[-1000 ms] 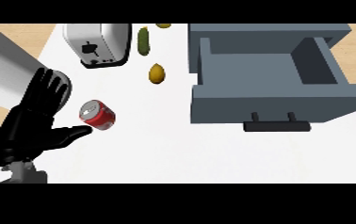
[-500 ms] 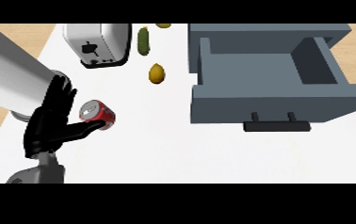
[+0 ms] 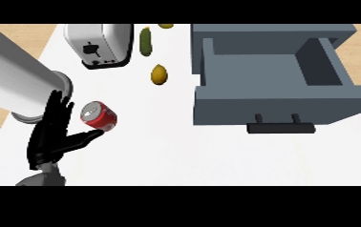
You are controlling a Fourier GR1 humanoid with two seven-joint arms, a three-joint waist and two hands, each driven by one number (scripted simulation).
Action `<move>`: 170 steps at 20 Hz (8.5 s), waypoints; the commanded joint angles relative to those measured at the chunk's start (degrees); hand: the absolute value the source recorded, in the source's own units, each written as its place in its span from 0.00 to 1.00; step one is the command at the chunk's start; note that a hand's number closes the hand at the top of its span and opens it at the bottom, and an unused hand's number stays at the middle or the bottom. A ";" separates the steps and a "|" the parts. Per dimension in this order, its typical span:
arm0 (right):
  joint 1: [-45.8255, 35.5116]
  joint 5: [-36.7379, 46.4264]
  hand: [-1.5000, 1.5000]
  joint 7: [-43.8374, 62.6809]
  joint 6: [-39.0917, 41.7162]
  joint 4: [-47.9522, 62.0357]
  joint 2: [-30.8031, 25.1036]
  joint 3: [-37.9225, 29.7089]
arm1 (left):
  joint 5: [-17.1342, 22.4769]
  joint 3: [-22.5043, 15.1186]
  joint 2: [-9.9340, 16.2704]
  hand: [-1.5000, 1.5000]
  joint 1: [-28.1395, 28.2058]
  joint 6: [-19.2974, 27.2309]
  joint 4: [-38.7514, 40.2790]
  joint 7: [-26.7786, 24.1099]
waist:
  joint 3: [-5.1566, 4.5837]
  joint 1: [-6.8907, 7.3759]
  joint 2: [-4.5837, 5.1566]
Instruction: Pick up the can, place it into the drawer and close the drawer
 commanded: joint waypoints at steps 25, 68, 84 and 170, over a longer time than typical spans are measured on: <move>-3.25 -5.34 0.00 6.79 2.57 -1.82 0.40 -6.25 | 3.80 4.09 5.50 0.00 -14.80 -8.58 45.48 -24.65 | -0.02 -0.19 0.06; 6.08 -7.32 0.00 5.00 2.61 -8.16 4.48 -4.04 | 5.47 -16.07 -3.97 1.00 -23.43 11.38 -3.10 6.98 | 0.07 -0.25 -0.24; 3.67 -6.01 0.00 6.69 -0.03 -9.07 4.47 -0.78 | 4.25 -19.85 -4.00 1.00 -44.40 23.03 7.77 10.83 | 0.02 -0.91 0.09; -21.21 41.31 0.00 -4.75 0.81 -13.14 -0.62 17.50 | 52.47 -53.60 -4.01 0.00 -76.43 48.64 46.51 -13.78 | 0.10 -1.76 0.97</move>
